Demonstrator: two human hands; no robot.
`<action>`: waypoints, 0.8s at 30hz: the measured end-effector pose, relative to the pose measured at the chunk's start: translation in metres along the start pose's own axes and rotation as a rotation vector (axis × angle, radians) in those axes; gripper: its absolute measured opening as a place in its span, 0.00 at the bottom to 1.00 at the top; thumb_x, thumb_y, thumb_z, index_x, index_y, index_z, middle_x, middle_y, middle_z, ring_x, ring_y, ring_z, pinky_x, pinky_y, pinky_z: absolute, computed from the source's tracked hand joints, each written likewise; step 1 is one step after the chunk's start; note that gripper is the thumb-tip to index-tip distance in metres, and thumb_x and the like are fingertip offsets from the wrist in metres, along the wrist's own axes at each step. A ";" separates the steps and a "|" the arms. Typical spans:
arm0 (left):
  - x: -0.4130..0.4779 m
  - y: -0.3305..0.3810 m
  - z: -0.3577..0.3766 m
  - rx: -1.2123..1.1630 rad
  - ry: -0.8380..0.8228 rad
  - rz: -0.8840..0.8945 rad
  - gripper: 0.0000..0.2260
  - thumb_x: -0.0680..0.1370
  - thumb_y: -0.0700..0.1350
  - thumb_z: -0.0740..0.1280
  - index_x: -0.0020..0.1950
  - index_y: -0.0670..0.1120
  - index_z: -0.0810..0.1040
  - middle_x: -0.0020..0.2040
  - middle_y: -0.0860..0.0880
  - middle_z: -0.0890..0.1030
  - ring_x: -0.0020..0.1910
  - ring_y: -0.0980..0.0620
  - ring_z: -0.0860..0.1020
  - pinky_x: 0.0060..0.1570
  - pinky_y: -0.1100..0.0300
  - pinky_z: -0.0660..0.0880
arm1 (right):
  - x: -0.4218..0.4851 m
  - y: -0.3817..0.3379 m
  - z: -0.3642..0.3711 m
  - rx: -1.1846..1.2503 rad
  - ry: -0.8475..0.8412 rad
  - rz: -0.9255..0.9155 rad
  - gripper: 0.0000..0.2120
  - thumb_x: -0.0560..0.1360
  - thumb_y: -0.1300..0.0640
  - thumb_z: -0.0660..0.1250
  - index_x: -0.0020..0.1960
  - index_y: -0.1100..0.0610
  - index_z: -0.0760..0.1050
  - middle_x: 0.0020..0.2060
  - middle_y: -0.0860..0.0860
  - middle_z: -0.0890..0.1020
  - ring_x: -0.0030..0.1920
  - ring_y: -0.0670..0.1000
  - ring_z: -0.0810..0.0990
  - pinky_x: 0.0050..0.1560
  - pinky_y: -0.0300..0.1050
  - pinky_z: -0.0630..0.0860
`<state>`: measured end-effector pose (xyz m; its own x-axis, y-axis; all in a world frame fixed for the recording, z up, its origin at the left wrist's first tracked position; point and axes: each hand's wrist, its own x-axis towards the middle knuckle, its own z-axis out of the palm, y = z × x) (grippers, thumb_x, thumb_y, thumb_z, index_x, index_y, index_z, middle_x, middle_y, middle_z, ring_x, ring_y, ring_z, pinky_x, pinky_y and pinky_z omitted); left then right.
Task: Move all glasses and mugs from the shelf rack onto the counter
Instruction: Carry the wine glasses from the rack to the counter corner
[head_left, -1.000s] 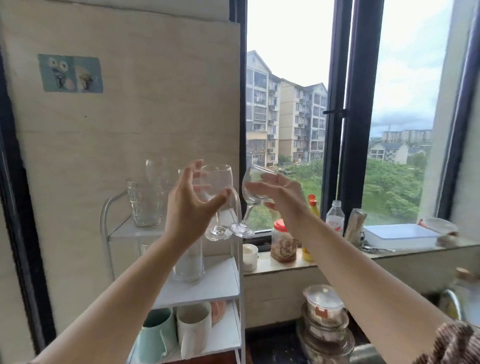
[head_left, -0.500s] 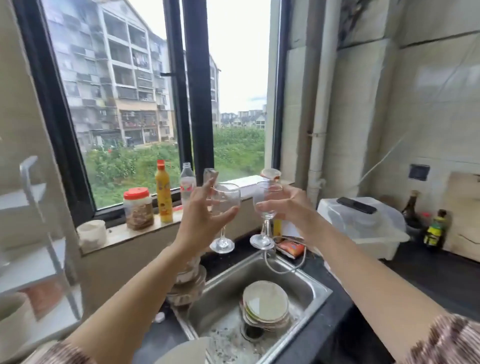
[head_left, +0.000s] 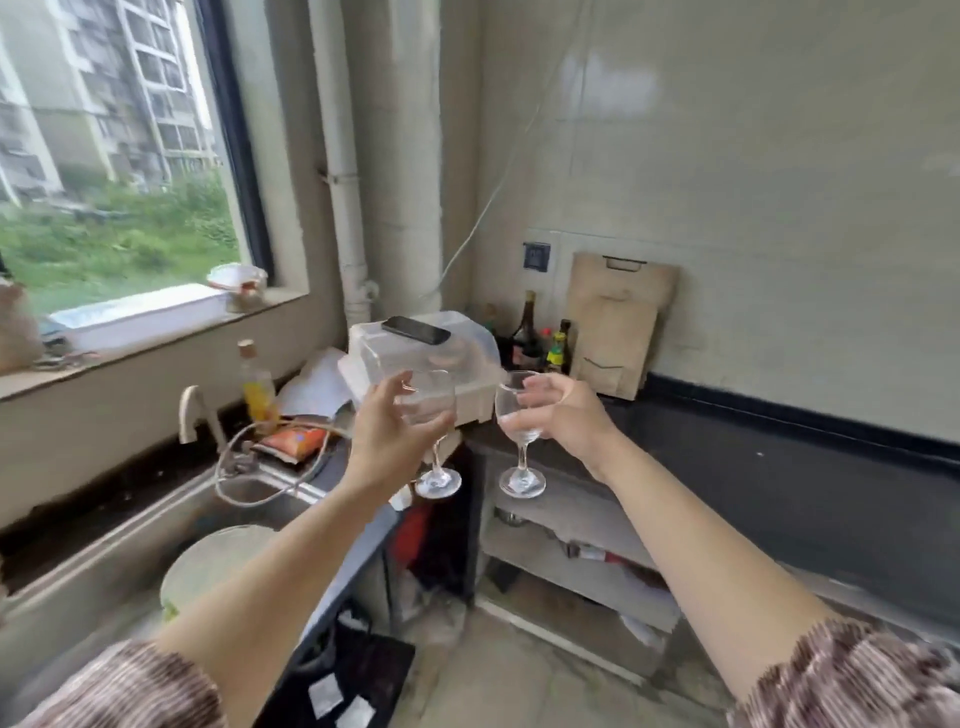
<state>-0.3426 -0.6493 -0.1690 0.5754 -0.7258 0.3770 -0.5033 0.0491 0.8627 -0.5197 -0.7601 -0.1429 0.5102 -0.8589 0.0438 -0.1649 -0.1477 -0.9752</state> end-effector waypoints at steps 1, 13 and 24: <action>0.006 0.002 0.020 0.017 -0.025 0.008 0.29 0.68 0.47 0.77 0.66 0.47 0.72 0.61 0.48 0.76 0.53 0.52 0.79 0.53 0.52 0.78 | 0.003 0.009 -0.017 0.005 0.025 0.011 0.30 0.61 0.62 0.81 0.60 0.59 0.75 0.52 0.53 0.82 0.51 0.50 0.82 0.49 0.45 0.79; 0.097 0.002 0.205 -0.105 -0.286 0.043 0.27 0.67 0.47 0.77 0.63 0.52 0.72 0.48 0.60 0.77 0.47 0.59 0.78 0.38 0.71 0.69 | 0.075 0.073 -0.152 -0.019 0.295 0.117 0.31 0.62 0.63 0.79 0.62 0.58 0.73 0.57 0.55 0.80 0.56 0.54 0.79 0.61 0.55 0.76; 0.227 -0.028 0.356 -0.111 -0.489 0.063 0.31 0.66 0.46 0.77 0.65 0.49 0.69 0.57 0.54 0.76 0.53 0.52 0.76 0.52 0.56 0.77 | 0.206 0.126 -0.226 -0.051 0.494 0.244 0.31 0.61 0.65 0.79 0.61 0.58 0.72 0.58 0.53 0.78 0.58 0.53 0.78 0.58 0.51 0.76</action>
<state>-0.4270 -1.0595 -0.2273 0.1631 -0.9542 0.2509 -0.4403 0.1571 0.8840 -0.6258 -1.0664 -0.2073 -0.0026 -0.9973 -0.0733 -0.2754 0.0711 -0.9587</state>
